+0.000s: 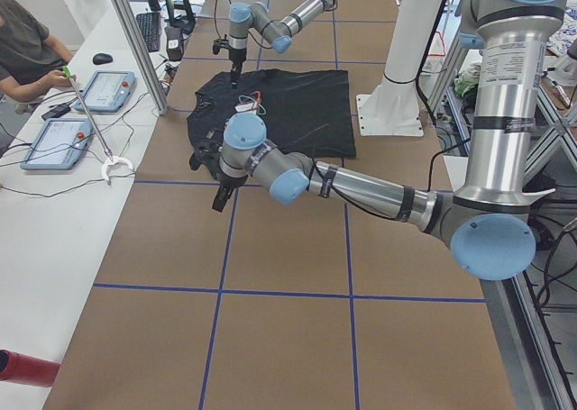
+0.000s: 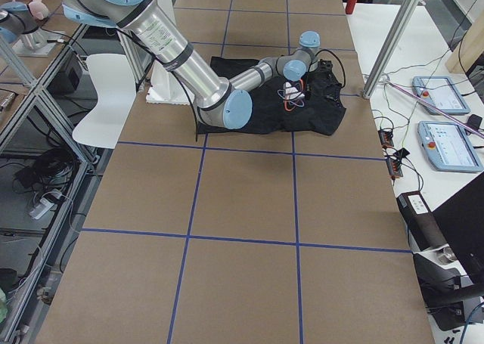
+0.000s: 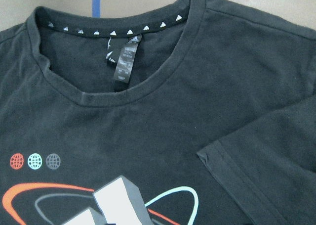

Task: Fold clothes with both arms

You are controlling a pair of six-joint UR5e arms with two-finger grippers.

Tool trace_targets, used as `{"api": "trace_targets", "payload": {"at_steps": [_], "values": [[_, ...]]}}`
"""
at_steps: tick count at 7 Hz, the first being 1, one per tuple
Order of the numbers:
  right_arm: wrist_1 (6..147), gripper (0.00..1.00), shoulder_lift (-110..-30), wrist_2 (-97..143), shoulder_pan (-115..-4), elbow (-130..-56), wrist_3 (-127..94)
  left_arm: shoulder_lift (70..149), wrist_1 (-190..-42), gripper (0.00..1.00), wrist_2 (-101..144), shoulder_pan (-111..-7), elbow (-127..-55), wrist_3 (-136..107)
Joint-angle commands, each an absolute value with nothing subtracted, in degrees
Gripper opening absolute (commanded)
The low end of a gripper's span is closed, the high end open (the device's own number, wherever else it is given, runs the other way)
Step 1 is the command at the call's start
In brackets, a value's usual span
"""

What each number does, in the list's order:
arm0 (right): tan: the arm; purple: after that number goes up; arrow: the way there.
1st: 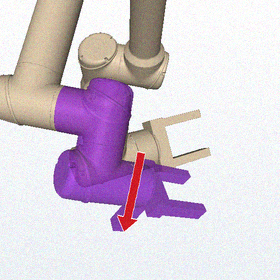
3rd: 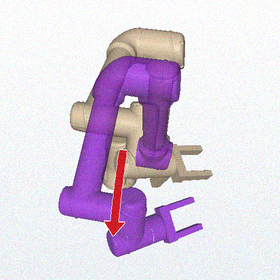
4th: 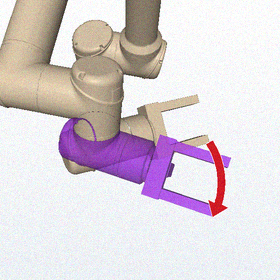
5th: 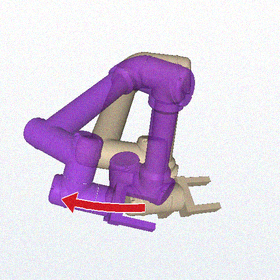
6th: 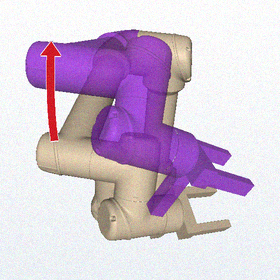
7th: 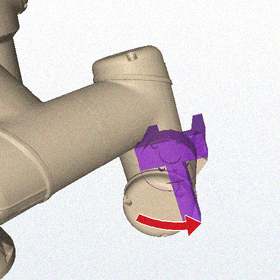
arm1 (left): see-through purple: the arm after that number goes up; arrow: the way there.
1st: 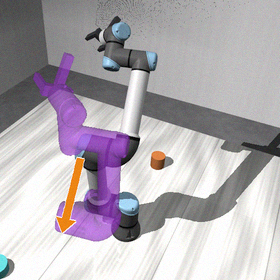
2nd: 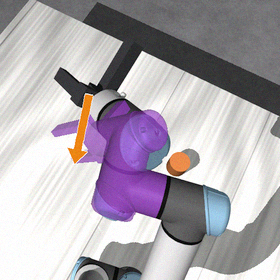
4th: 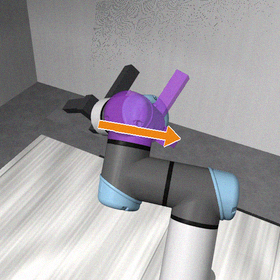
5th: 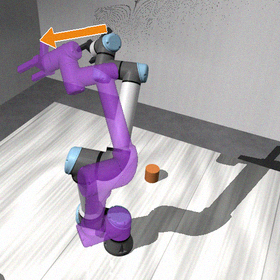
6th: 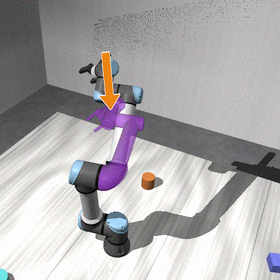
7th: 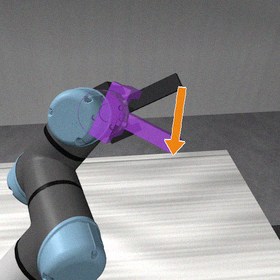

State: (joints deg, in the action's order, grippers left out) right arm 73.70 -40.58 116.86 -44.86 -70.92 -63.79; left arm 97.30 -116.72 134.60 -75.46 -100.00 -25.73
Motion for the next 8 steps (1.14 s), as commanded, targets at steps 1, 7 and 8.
{"api": "trace_targets", "payload": {"at_steps": [1, 7, 8], "values": [[80.2, 1.00, -50.5, 118.6, -44.9, -85.0, -63.8, 110.5, -116.8, 0.99, 134.7, -69.5, -89.9, -30.1], [80.1, 1.00, -68.6, 120.7, -45.6, -101.8, -63.5, 127.9, -134.6, 0.90, 134.2, -60.0, -54.3, -31.3], [80.1, 1.00, -69.8, 120.7, -45.7, -102.9, -63.5, 129.1, -136.0, 0.80, 134.3, -59.6, -51.8, -31.8]]}}
